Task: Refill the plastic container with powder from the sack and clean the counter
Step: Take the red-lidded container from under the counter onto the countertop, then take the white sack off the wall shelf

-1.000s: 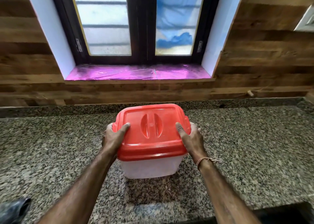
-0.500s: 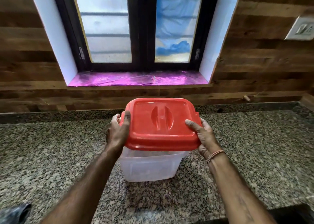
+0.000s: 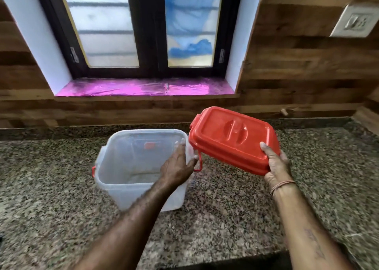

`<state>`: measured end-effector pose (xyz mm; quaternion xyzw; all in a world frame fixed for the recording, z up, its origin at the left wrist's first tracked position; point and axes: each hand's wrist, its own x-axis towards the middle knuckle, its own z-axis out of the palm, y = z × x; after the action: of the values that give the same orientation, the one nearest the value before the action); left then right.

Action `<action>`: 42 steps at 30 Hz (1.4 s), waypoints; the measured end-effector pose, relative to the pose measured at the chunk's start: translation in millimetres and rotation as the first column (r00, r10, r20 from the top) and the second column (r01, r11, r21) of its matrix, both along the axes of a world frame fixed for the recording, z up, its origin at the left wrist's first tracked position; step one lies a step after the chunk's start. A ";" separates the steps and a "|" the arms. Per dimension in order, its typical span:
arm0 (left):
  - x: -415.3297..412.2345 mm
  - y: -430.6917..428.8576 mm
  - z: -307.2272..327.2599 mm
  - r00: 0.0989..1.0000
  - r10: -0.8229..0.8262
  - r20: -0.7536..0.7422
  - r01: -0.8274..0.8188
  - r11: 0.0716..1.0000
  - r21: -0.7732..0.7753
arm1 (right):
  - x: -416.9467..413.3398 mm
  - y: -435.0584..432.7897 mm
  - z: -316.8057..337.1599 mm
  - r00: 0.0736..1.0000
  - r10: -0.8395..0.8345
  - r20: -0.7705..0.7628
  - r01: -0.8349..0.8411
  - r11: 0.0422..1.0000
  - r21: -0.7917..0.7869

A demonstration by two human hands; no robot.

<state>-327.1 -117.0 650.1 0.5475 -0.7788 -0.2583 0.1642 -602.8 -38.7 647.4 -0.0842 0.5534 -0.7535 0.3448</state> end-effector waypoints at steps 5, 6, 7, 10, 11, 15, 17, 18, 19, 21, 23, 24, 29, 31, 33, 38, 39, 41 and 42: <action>-23.9 6.4 -11.8 0.976 0.146 0.160 -0.139 0.989 -0.055 | -67.5 18.5 -54.0 0.998 0.009 -0.062 0.000 0.991 0.135; -22.9 7.5 -12.0 0.966 0.178 0.187 -0.163 0.982 -0.096 | -72.5 20.0 -67.1 0.997 0.037 -0.065 -0.025 0.984 0.175; -23.4 8.4 -12.3 0.958 0.203 0.204 -0.179 0.975 -0.129 | -74.4 21.4 -77.7 0.995 0.077 -0.066 -0.061 0.975 0.216; -31.5 11.5 -12.3 0.939 0.254 0.232 -0.218 0.961 -0.168 | -76.9 15.3 -112.6 0.967 0.231 -0.109 -0.186 0.931 0.315; -33.3 11.4 -12.8 0.935 0.266 0.235 -0.230 0.958 -0.172 | -77.5 11.2 -125.3 0.956 0.268 -0.121 -0.213 0.914 0.346; -34.5 8.1 -15.9 0.924 0.299 0.238 -0.254 0.946 -0.201 | -73.8 1.8 -158.6 0.927 0.348 -0.139 -0.254 0.856 0.450; -34.7 7.3 -17.6 0.925 0.299 0.235 -0.248 0.942 -0.225 | -72.2 0.9 -165.7 0.908 0.380 -0.174 -0.237 0.810 0.536; -35.1 7.5 -17.9 0.925 0.302 0.229 -0.249 0.940 -0.233 | -70.5 1.0 -167.2 0.898 0.395 -0.193 -0.218 0.782 0.583; -35.1 7.7 -18.2 0.926 0.307 0.222 -0.254 0.938 -0.236 | -68.5 1.2 -168.6 0.889 0.405 -0.214 -0.194 0.756 0.625; -34.6 7.1 -18.9 0.927 0.312 0.208 -0.261 0.936 -0.238 | -61.7 4.1 -164.3 0.861 0.432 -0.267 -0.141 0.708 0.692; -34.4 6.6 -19.8 0.928 0.317 0.195 -0.270 0.934 -0.234 | -60.0 4.7 -160.5 0.832 0.466 -0.301 -0.105 0.665 0.740; -34.7 6.8 -19.9 0.929 0.317 0.191 -0.271 0.934 -0.234 | -59.6 4.8 -158.9 0.820 0.477 -0.315 -0.082 0.644 0.761; -37.0 7.4 -16.0 0.923 0.330 0.198 -0.283 0.931 -0.231 | -51.8 0.3 -153.7 0.739 0.553 -0.384 0.030 0.543 0.839; -36.4 11.0 -13.4 0.923 0.338 0.186 -0.297 0.930 -0.217 | -44.2 -2.6 -140.8 0.694 0.559 -0.454 0.036 0.603 0.797; -34.7 11.8 -8.7 0.926 0.347 0.146 -0.317 0.928 -0.196 | -34.2 -13.9 -120.6 0.637 0.558 -0.532 -0.004 0.692 0.721; -8.7 1.5 16.0 0.925 0.361 0.116 -0.323 0.910 -0.259 | 6.1 -66.2 -53.4 0.485 0.571 -0.663 -0.196 0.809 0.553; -0.7 -2.2 22.5 0.922 0.364 0.130 -0.315 0.903 -0.293 | 16.5 -77.1 -39.4 0.455 0.568 -0.685 -0.235 0.819 0.523; 21.9 -9.3 37.5 0.915 0.383 0.125 -0.320 0.880 -0.352 | 44.4 -96.7 -7.2 0.399 0.551 -0.733 -0.305 0.834 0.460; 33.1 -13.0 45.1 0.914 0.391 0.108 -0.327 0.867 -0.375 | 59.2 -105.4 7.3 0.368 0.536 -0.760 -0.330 0.839 0.432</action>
<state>-293.9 -129.9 695.1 0.6664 -0.7077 -0.0301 0.2327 -543.6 -144.0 654.7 -0.5533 0.6811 -0.4282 0.2157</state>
